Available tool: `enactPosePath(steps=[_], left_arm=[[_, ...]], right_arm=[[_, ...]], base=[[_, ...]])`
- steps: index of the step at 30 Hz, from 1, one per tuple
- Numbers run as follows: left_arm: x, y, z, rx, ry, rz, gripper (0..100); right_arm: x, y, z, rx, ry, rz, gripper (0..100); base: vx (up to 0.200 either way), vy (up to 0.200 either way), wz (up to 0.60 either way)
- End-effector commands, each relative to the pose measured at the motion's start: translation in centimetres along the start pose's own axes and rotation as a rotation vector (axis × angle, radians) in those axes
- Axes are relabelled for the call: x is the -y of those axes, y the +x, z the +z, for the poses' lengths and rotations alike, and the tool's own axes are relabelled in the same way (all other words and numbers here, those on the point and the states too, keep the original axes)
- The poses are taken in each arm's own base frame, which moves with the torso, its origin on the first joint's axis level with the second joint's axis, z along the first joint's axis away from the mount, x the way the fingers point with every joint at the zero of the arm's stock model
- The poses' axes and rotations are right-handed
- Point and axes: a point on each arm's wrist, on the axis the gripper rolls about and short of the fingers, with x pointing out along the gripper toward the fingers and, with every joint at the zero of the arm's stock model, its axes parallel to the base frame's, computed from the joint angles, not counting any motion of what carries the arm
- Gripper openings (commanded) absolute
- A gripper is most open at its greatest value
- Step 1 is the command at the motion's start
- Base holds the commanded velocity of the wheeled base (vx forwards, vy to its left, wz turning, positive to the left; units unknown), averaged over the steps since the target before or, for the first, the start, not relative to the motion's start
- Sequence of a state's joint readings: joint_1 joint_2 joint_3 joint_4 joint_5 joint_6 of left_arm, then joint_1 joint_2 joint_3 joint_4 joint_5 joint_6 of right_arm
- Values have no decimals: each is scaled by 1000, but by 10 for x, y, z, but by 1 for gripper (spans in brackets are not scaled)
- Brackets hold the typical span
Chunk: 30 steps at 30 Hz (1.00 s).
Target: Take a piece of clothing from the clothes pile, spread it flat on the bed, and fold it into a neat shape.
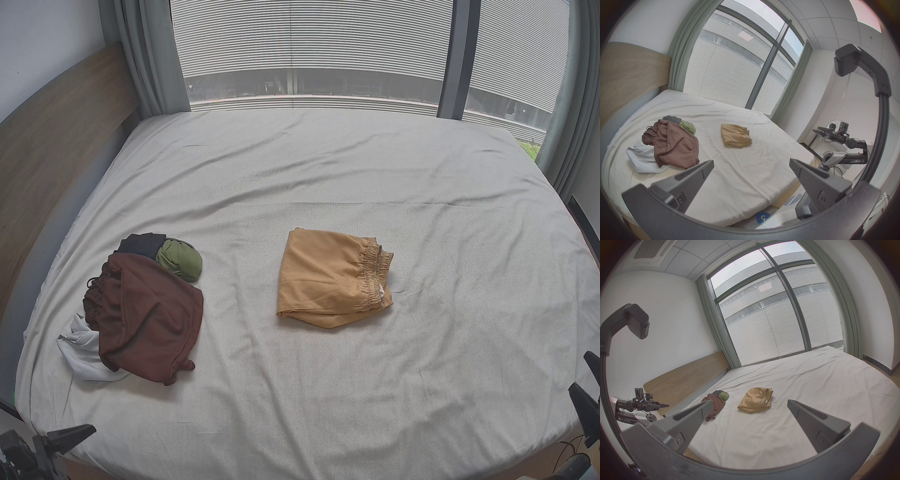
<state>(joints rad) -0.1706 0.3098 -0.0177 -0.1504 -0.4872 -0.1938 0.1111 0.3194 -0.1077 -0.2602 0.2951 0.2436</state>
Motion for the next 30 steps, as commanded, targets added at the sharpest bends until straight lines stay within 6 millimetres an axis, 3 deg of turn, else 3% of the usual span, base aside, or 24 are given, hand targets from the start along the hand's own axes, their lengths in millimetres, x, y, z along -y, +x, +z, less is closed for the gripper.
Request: enactPosePath(steps=[1,7,10,20,25,30], left_arm=[[5,-16,-18,87,26,-39,100],[5,-16,-19,96,34,-37,100],[4,-16,-19,99,40,-27,100],[3,-15,-19,117,75,67,100],[3,-15,-19,128,102,128,100],[2,-15,-18,144,97,210,100]], right_arm=[[-4,-17,-14,56,-20,-12,100],[-4,-26,-32,61,-24,-25,100],[0,-27,-51,58,-33,-37,100],[2,-27,-54,37,-44,-81,100],[7,-28,-53,66,-153,-332,100],[11,-29,-55,46,-209,-474,100]], base=[[0,0,0],[0,0,0],[0,0,0],[0,0,0],[0,0,0],[0,0,0]])
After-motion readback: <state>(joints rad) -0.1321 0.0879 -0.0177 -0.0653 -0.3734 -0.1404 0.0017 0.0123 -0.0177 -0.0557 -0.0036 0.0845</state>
